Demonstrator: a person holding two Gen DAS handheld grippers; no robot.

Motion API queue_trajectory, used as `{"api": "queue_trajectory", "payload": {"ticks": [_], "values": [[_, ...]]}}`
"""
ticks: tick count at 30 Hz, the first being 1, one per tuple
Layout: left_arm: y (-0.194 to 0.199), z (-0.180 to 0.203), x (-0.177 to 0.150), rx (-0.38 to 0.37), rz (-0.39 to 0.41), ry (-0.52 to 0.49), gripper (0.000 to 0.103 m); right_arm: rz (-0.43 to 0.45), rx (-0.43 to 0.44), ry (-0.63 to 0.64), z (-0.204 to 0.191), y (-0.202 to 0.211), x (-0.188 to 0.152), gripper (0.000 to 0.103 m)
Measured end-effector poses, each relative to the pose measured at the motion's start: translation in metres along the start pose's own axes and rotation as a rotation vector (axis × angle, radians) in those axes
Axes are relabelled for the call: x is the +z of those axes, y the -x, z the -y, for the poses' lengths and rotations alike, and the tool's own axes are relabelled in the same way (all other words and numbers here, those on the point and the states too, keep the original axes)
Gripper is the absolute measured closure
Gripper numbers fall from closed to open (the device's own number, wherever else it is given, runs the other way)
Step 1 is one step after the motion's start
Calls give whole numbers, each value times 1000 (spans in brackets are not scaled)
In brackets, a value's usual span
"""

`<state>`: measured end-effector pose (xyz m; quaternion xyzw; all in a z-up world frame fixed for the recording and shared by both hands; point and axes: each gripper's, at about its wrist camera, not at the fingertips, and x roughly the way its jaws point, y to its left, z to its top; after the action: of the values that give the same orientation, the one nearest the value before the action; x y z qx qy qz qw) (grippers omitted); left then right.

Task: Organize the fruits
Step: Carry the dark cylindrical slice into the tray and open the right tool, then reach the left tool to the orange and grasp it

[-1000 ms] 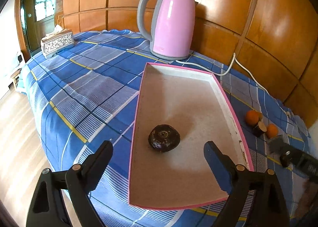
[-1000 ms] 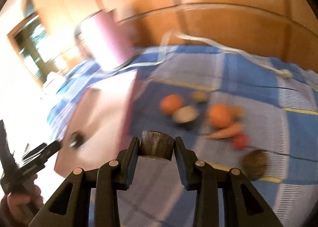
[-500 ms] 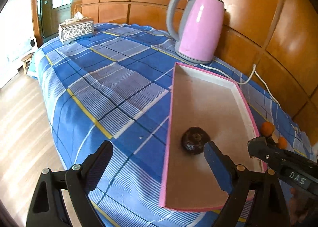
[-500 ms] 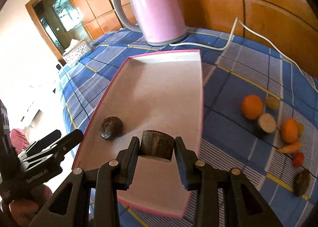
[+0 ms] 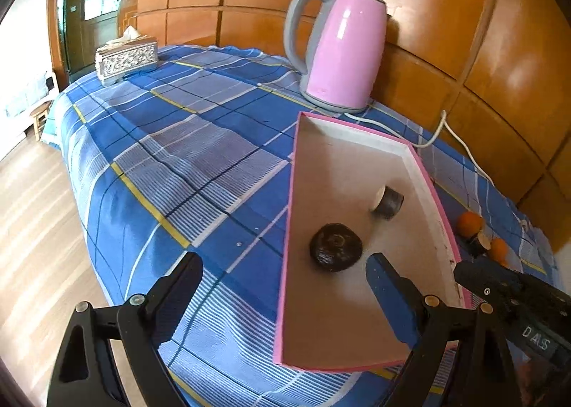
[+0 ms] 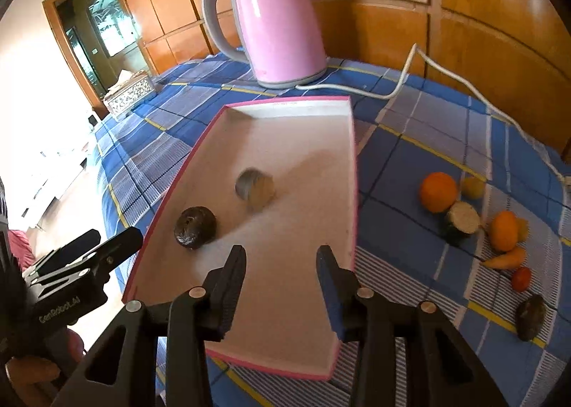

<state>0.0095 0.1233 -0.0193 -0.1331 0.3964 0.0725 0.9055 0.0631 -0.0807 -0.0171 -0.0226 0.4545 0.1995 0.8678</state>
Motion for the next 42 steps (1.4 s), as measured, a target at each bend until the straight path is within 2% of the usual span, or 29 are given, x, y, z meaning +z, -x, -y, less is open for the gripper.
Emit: {"api": "queue_trajectory", "payload": {"ticks": [11, 21, 37, 42], "values": [[5, 23, -8, -43, -9, -69, 10, 37, -80, -74, 22, 23, -20, 60], [9, 43, -14, -68, -13, -134, 10, 87, -159, -81, 31, 39, -33, 59], [9, 67, -23, -82, -35, -205, 10, 116, -224, -168, 64, 54, -49, 58], [7, 74, -23, -84, -44, -231, 10, 124, -254, -198, 76, 58, -55, 49]]}}
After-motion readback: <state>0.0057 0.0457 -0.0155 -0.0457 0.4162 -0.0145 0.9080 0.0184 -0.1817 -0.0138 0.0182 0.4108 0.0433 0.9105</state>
